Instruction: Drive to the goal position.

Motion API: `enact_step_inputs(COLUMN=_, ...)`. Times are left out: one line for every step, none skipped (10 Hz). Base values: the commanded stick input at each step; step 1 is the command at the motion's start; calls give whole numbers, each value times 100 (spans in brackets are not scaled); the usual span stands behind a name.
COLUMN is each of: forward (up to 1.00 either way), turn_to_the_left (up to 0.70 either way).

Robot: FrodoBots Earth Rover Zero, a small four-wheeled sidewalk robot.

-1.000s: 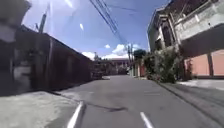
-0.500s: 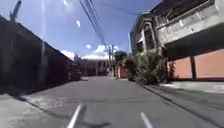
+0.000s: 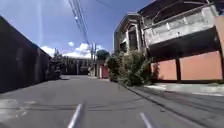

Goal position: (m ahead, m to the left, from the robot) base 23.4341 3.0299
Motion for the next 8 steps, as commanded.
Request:
enact_step_inputs(forward=100, turn_to_the_left=0)
enact_step_inputs(forward=100, turn_to_the_left=0)
enact_step_inputs(forward=100, turn_to_the_left=0)
enact_step_inputs(forward=100, turn_to_the_left=0)
enact_step_inputs(forward=100, turn_to_the_left=0)
enact_step_inputs(forward=100, turn_to_the_left=0)
enact_step_inputs(forward=100, turn_to_the_left=0)
enact_step_inputs(forward=100, turn_to_the_left=0)
